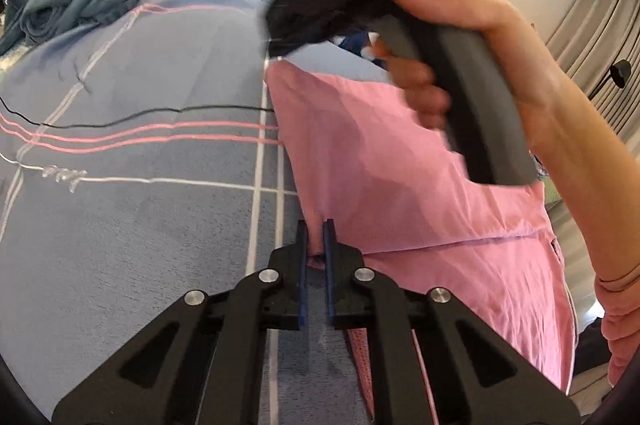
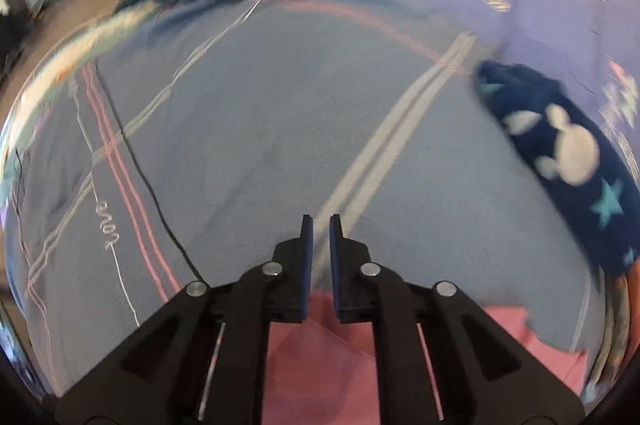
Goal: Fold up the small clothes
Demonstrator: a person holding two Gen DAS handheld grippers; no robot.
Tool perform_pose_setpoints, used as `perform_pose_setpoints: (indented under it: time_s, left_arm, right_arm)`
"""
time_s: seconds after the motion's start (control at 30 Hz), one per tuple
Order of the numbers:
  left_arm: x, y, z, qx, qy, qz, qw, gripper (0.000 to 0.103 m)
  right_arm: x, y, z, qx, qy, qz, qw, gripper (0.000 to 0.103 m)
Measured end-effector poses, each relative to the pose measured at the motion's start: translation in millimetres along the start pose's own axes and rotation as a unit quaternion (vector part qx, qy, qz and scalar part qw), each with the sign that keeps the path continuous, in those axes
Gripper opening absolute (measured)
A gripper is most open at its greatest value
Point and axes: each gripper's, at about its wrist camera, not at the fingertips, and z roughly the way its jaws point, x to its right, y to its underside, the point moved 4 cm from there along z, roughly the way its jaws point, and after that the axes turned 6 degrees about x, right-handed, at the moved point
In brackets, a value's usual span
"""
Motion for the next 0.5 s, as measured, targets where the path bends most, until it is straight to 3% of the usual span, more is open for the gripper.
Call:
perform_pose_setpoints:
  time_s: [0.13,0.23,0.3,0.4,0.43,0.5]
  left_arm:
    - [0.0,-9.7,-18.7,0.05,0.01,-0.003,0.9987,0.008]
    - [9.5,-11.7,-28.2,0.072,0.057,-0.002,0.9958,0.008]
    - [17.7,-8.9,-24.7,0.064,0.075,0.006,0.9951,0.008]
    - [21.5,1.1,0.6,0.022,0.024,0.038,0.9987,0.008]
    - [18.3,6.3,13.7,-0.007,0.002,0.037,0.9993,0.008]
    - [12.3,2.8,13.4,-0.006,0.019,0.015,0.9997,0.009]
  right_arm:
    - [38.1,35.8,-58.7,0.046,-0.044,0.057,0.996,0.008]
    - [57.3,87.3,-87.5,0.043,-0.077,0.087,0.992,0.008]
    - [72.7,120.4,-94.1,0.036,-0.071,0.108,0.991,0.011]
    - [101.7,171.0,-90.2,0.008,-0.016,0.149,0.989,0.013]
    - [115.0,186.5,-95.3,0.017,-0.011,0.175,0.984,0.013]
    - [131.2,210.8,-119.5,0.034,-0.02,0.227,0.973,0.023]
